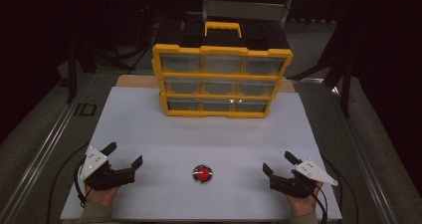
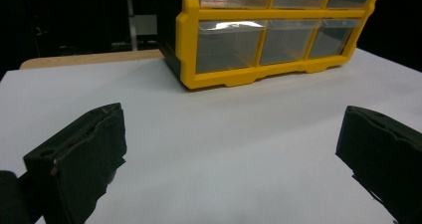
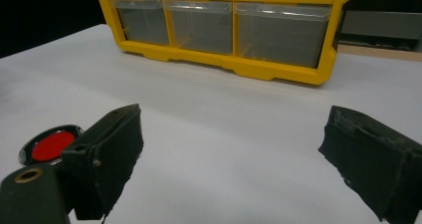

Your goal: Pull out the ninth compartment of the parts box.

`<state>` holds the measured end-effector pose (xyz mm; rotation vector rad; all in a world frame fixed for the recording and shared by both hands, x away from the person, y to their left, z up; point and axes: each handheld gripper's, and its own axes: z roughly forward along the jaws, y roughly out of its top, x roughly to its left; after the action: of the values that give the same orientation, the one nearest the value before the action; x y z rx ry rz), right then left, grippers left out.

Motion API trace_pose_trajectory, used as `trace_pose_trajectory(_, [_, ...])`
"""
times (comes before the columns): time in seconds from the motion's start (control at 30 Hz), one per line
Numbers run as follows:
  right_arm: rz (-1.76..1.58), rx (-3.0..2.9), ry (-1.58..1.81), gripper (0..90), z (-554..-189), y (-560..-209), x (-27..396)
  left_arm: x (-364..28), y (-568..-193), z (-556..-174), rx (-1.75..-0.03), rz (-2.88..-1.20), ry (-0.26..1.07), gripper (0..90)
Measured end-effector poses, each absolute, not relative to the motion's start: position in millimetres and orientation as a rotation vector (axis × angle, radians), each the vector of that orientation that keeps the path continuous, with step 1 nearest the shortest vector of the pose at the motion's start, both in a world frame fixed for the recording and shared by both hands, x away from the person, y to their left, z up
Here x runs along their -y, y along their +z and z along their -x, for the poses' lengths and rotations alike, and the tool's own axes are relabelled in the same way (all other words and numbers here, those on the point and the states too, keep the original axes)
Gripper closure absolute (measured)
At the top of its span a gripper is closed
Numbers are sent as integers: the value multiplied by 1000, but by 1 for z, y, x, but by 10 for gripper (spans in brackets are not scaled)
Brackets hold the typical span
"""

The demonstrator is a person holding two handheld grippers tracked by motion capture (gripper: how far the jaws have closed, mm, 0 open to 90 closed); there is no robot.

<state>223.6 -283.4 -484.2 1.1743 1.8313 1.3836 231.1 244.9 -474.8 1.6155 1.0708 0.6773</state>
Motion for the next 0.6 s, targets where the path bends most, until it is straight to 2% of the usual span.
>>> trace_pose_trajectory(0.6, [-1179, -1850, 1306, 86, -233, -460, 257, -242, -478, -233, -1090, -1634, 684, 0])
